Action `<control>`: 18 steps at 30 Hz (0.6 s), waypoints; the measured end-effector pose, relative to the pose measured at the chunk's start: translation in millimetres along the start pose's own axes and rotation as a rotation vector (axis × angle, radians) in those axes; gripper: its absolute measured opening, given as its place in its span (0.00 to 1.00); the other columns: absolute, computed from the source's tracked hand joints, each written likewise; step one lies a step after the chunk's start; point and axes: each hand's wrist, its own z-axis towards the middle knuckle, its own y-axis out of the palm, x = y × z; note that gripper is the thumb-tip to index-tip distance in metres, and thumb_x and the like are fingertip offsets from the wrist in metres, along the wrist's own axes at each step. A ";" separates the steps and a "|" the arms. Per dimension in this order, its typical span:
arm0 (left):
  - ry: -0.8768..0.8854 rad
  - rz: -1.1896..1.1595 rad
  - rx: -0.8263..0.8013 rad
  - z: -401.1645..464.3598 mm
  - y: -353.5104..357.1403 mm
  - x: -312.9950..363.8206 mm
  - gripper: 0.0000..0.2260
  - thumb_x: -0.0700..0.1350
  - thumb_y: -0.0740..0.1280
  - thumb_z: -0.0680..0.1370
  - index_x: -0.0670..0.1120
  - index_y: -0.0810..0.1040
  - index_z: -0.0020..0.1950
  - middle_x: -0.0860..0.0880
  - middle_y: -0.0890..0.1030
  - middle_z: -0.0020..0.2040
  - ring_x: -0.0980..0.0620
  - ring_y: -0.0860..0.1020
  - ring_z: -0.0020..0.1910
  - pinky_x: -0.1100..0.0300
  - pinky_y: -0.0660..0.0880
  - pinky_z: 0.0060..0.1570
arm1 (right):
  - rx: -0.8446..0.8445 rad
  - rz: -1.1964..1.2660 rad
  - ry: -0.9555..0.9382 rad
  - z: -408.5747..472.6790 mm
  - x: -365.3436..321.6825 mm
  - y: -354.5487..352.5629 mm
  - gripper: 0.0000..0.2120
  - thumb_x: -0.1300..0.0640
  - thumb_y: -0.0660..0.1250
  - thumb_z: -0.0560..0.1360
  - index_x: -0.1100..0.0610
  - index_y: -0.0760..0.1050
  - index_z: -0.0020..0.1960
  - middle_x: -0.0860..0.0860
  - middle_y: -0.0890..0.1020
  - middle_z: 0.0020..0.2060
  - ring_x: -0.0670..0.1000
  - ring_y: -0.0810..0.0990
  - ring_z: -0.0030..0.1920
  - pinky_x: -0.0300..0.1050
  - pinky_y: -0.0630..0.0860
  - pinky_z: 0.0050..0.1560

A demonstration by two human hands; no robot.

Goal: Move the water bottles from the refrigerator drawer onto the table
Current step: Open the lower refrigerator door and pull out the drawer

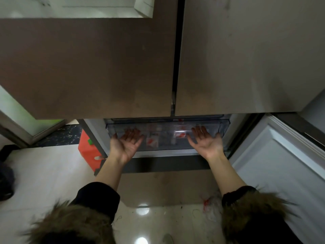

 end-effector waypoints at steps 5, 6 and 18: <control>0.018 0.070 -0.013 -31.7 -20.7 -10.1 0.27 0.57 0.44 0.81 0.41 0.60 0.72 0.40 0.62 0.74 0.42 0.65 0.71 0.43 0.64 0.64 | 0.009 -0.092 0.003 -28.0 4.3 -18.4 0.28 0.39 0.45 0.79 0.57 0.68 0.67 0.54 0.73 0.66 0.53 0.71 0.65 0.57 0.66 0.61; 0.025 0.097 -0.010 -39.7 -24.6 -12.2 0.26 0.57 0.45 0.81 0.41 0.65 0.68 0.40 0.63 0.74 0.43 0.66 0.70 0.44 0.64 0.64 | 0.006 -0.117 0.005 -34.4 5.7 -21.8 0.28 0.40 0.46 0.80 0.57 0.65 0.70 0.54 0.71 0.68 0.52 0.69 0.68 0.57 0.65 0.63; -0.004 0.264 0.033 -108.3 -58.9 -32.2 0.37 0.67 0.46 0.77 0.40 0.57 0.74 0.41 0.67 0.71 0.46 0.70 0.68 0.52 0.64 0.65 | 0.041 -0.278 -0.024 -104.5 21.3 -63.4 0.22 0.45 0.57 0.78 0.55 0.67 0.68 0.53 0.75 0.64 0.53 0.73 0.64 0.56 0.65 0.65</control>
